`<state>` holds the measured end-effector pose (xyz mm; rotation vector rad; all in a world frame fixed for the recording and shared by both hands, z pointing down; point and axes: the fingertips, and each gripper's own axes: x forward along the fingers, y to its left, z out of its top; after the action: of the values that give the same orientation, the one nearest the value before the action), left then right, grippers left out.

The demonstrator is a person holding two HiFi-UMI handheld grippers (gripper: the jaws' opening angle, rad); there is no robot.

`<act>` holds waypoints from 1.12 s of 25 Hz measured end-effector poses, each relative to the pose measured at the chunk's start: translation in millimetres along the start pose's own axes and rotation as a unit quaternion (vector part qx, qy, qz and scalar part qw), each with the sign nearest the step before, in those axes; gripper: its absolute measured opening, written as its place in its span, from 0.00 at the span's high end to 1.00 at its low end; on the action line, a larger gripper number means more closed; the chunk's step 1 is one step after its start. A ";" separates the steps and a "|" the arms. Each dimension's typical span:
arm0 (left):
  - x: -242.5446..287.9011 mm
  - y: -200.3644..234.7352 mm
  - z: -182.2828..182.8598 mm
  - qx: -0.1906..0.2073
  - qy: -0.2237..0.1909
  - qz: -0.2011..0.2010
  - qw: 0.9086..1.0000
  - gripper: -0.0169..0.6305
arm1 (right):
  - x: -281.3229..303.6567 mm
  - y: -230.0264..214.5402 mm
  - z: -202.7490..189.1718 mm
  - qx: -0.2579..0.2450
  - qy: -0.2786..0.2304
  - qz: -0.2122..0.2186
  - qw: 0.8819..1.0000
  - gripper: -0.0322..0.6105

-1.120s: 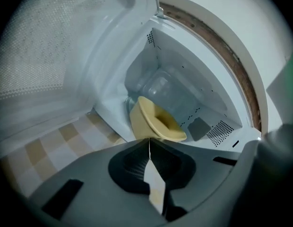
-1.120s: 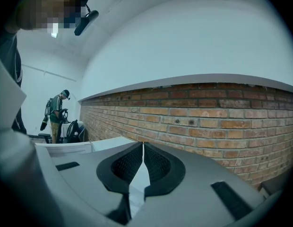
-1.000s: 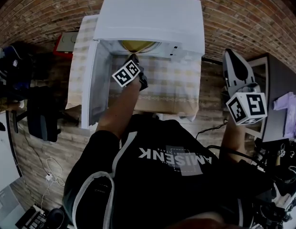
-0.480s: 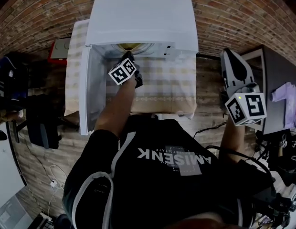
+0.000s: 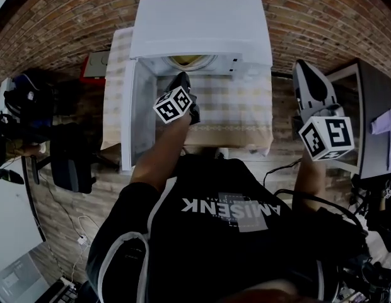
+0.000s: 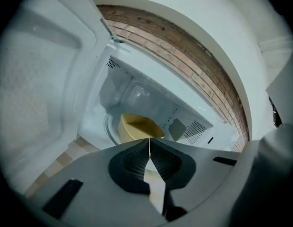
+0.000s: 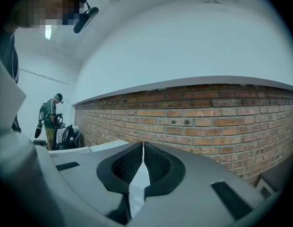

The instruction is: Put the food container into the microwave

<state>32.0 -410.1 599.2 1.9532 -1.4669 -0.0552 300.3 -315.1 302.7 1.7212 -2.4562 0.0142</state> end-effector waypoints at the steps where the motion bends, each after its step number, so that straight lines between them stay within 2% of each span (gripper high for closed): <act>1: -8.4 -7.5 0.6 -0.002 -0.001 -0.008 1.000 0.95 | -0.2 1.9 1.3 0.000 -0.002 0.000 1.000 0.88; 3: -25.4 -22.6 7.3 -0.003 -0.010 -0.026 1.000 0.95 | -0.1 8.0 6.1 0.001 -0.008 0.003 1.000 0.88; 6: -45.9 -43.0 22.4 0.020 -0.020 -0.058 0.998 0.95 | -1.0 18.1 14.0 0.005 -0.019 0.007 1.000 0.88; 12: -85.4 -62.6 55.0 0.043 -0.047 -0.091 0.994 0.95 | 2.4 40.4 30.2 0.004 -0.035 0.017 0.999 0.88; 15: -105.3 -69.3 65.2 0.042 -0.047 -0.100 0.993 0.95 | 0.3 50.2 37.0 0.000 -0.042 0.019 0.999 0.88; 18: -130.0 -79.9 84.9 0.045 -0.066 -0.116 0.990 0.95 | 0.4 59.4 41.5 -0.001 -0.045 0.026 0.999 0.88; 28: -203.5 -104.0 157.0 0.118 -0.119 -0.137 0.976 0.95 | 10.1 83.5 47.8 0.004 -0.054 0.041 0.998 0.88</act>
<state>-20.7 -298.1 351.1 2.4035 -1.3917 -0.2558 213.5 -300.0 262.8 1.6641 -2.6066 -0.0621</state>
